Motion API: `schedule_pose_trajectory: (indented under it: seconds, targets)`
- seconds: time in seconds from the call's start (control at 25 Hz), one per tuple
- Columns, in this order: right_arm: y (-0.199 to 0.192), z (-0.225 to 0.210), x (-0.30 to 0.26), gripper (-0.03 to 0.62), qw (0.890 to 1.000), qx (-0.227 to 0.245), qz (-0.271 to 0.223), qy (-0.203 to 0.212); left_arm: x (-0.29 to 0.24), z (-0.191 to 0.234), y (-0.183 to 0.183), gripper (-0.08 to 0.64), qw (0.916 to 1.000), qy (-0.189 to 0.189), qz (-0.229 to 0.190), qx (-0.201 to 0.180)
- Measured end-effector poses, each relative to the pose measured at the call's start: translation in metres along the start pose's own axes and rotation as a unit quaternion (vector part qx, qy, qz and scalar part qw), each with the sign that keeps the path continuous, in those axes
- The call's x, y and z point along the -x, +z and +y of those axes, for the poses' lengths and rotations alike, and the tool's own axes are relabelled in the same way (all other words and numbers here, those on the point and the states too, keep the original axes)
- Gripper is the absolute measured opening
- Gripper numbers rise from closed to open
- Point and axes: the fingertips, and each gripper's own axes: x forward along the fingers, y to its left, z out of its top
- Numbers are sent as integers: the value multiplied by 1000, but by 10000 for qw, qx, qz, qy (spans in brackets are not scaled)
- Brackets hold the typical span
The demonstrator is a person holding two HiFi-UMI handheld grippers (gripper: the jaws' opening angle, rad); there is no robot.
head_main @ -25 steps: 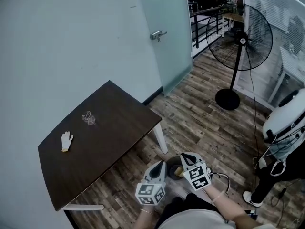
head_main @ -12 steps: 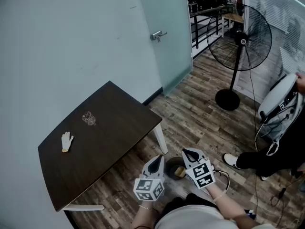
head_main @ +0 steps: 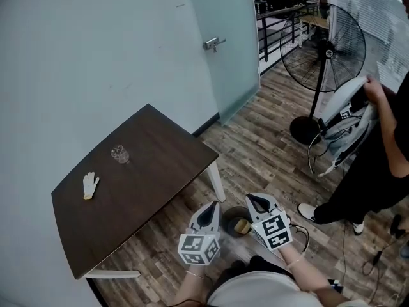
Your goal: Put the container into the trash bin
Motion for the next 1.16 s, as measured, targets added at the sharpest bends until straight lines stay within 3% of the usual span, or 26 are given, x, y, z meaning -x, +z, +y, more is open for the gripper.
schedule_pose_trajectory:
  seconds: [1.16]
  targets:
    - [-8,0,12,8,9999,-10,-1,116,6,-18,-11,18,9999,115,-53,96]
